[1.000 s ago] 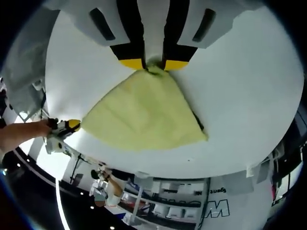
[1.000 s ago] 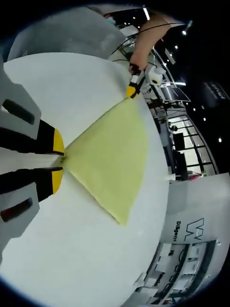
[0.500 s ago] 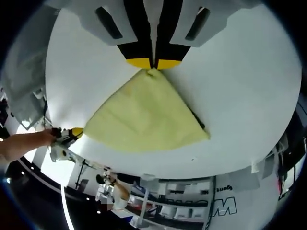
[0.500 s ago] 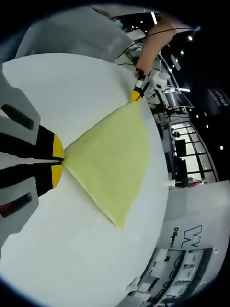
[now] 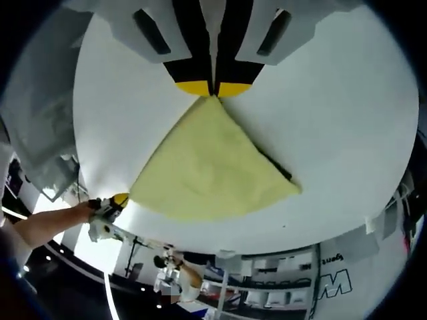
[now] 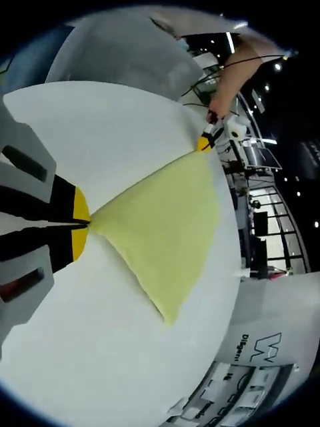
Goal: Fold the garment on the visible template until the final outline fits inside the template.
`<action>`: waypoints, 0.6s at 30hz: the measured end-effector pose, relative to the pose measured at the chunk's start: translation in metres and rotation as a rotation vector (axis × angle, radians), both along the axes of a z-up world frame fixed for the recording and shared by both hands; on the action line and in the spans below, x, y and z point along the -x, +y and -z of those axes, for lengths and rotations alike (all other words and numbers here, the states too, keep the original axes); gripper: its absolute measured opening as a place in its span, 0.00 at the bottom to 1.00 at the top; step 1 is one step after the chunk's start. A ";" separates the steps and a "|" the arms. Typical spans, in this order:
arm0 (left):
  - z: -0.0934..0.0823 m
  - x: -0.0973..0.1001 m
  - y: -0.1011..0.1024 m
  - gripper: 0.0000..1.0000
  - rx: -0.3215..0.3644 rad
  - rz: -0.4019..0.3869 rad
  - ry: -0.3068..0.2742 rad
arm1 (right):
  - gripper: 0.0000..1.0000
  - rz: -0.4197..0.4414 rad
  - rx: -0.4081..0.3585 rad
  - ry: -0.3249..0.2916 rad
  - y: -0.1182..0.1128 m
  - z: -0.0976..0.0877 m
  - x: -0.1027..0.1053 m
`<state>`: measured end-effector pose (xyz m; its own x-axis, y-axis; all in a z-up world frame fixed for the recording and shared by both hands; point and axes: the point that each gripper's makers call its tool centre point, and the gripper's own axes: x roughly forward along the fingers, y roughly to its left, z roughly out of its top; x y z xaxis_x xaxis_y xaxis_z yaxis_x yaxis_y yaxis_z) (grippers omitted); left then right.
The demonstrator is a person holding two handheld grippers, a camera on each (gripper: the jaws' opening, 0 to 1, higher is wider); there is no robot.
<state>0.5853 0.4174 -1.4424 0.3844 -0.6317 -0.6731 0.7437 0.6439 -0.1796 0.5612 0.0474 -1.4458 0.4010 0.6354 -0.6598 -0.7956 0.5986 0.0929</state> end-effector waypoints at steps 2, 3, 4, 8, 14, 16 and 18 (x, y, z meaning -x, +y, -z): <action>0.001 0.002 0.005 0.00 0.005 -0.019 0.007 | 0.00 0.001 0.000 0.009 -0.002 0.000 0.004; 0.001 0.004 0.004 0.00 0.006 -0.018 0.014 | 0.00 0.001 -0.004 0.016 -0.002 0.001 0.009; 0.001 0.007 0.003 0.00 0.007 -0.012 0.015 | 0.00 0.001 -0.004 0.016 -0.002 0.001 0.011; 0.002 0.009 0.001 0.00 0.004 -0.016 0.001 | 0.00 0.055 -0.053 0.038 0.003 -0.003 0.015; 0.001 0.007 0.000 0.00 -0.002 -0.025 -0.004 | 0.08 0.085 -0.085 0.033 0.013 -0.008 0.001; 0.001 0.007 0.000 0.00 -0.001 -0.029 -0.001 | 0.10 0.092 -0.103 0.040 0.018 -0.009 -0.004; 0.001 0.007 0.000 0.00 0.000 -0.033 0.000 | 0.11 0.086 -0.107 0.044 0.023 -0.008 -0.006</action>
